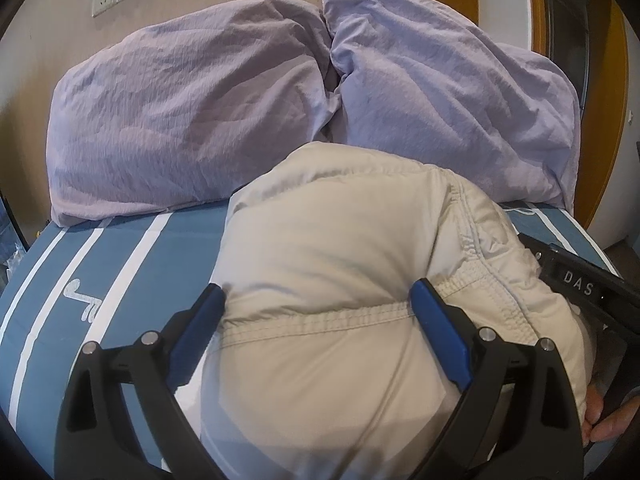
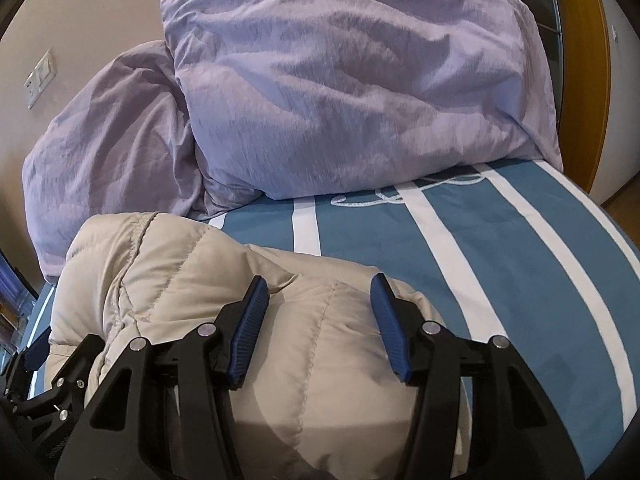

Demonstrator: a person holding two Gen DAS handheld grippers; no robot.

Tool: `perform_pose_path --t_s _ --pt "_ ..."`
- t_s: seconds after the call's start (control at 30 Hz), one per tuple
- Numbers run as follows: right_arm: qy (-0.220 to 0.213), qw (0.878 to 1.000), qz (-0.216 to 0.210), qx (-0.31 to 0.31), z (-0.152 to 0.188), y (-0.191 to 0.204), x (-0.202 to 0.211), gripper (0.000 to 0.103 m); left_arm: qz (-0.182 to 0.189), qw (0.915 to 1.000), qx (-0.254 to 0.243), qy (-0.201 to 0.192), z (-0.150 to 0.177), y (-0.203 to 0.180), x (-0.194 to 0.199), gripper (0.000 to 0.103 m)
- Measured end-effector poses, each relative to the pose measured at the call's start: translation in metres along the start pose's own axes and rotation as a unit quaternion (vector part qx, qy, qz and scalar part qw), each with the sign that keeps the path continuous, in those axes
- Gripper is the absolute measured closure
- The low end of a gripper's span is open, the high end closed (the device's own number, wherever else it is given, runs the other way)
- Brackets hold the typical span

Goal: Fold large clothes

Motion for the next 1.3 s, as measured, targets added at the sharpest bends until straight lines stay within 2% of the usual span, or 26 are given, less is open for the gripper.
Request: perform_pose_path --t_s 0.67,0.9,1.1,1.2,1.3 --pt "0.013 1.000 -0.002 -0.005 0.005 -0.002 -0.007 0.047 -0.004 1.0000 -0.004 -0.002 0.001 -0.002 0.000 0.009" --pt "0.038 0.999 0.020 0.009 0.009 0.001 -0.018 0.047 -0.004 1.0000 -0.004 -0.001 0.001 -0.002 0.001 0.009" --pt "0.047 0.999 0.024 0.008 0.012 0.000 -0.021 0.047 0.016 0.9997 0.016 0.013 -0.009 0.005 0.009 0.009" --pt "0.047 0.999 0.021 0.005 0.012 -0.001 -0.021 0.047 0.005 0.9998 0.019 -0.009 -0.027 0.011 0.020 0.009" --pt "0.046 0.999 0.018 0.003 0.012 -0.002 -0.021 0.047 -0.025 0.9995 -0.002 -0.020 -0.043 0.010 0.021 0.009"
Point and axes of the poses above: each gripper's, at about its wrist camera, not at the fingertips, and x roughly against the way its jaws point, y to its left, z to its underside, the point moved 10 cm from there along -x, roughly the way its jaws point, and after that the axes turned 5 degrees about y, right-handed, at the moved point
